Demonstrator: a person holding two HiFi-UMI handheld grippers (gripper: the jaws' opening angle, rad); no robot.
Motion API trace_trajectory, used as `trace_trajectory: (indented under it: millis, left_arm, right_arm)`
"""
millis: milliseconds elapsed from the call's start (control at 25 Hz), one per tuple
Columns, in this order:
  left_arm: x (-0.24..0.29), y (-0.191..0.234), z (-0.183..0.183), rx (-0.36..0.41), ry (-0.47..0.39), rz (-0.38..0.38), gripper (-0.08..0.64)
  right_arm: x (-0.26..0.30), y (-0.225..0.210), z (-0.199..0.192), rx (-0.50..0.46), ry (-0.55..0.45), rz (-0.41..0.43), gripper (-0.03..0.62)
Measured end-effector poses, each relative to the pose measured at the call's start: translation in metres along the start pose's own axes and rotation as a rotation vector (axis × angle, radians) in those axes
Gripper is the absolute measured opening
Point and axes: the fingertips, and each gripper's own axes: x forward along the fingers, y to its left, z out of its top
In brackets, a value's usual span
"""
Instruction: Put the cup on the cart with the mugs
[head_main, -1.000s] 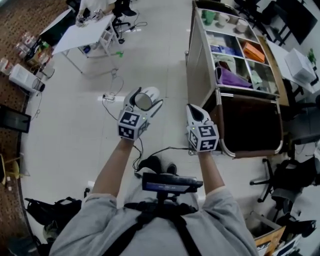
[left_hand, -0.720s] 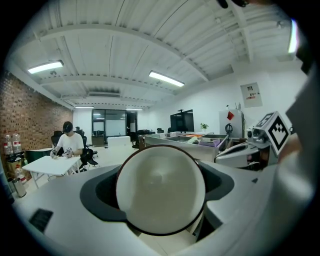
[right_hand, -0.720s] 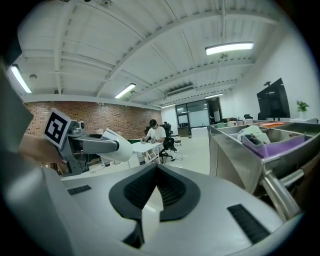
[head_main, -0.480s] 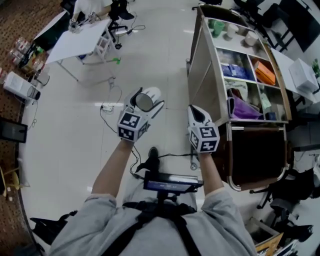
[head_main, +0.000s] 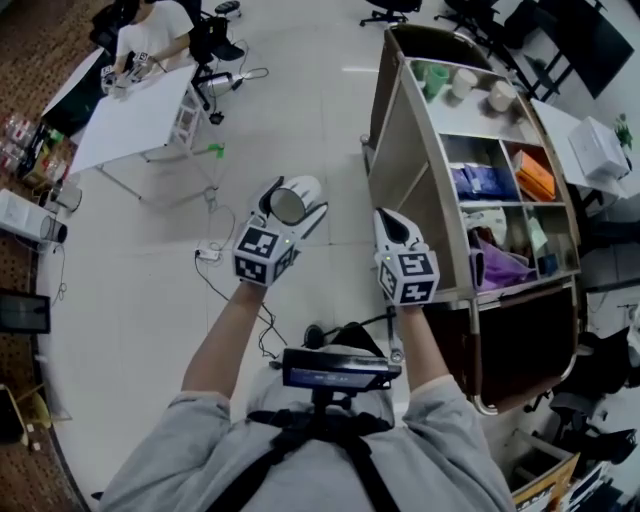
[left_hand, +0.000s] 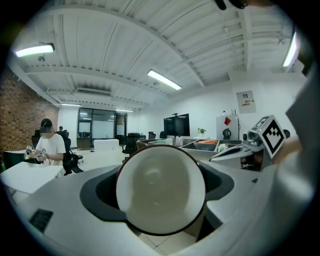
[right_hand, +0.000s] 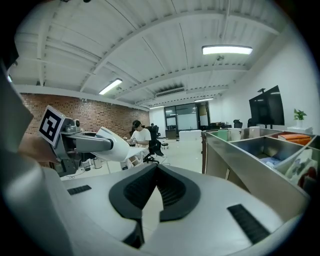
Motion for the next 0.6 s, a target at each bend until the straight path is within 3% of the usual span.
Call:
trace_trajectory:
  millis: [600]
  left_arm:
    - [0.171, 0.091, 0.030, -0.012, -0.008, -0.013, 0.426]
  right_arm:
    - [0.147, -0.097, 0.049, 0.017, -0.016, -0.009, 0.009]
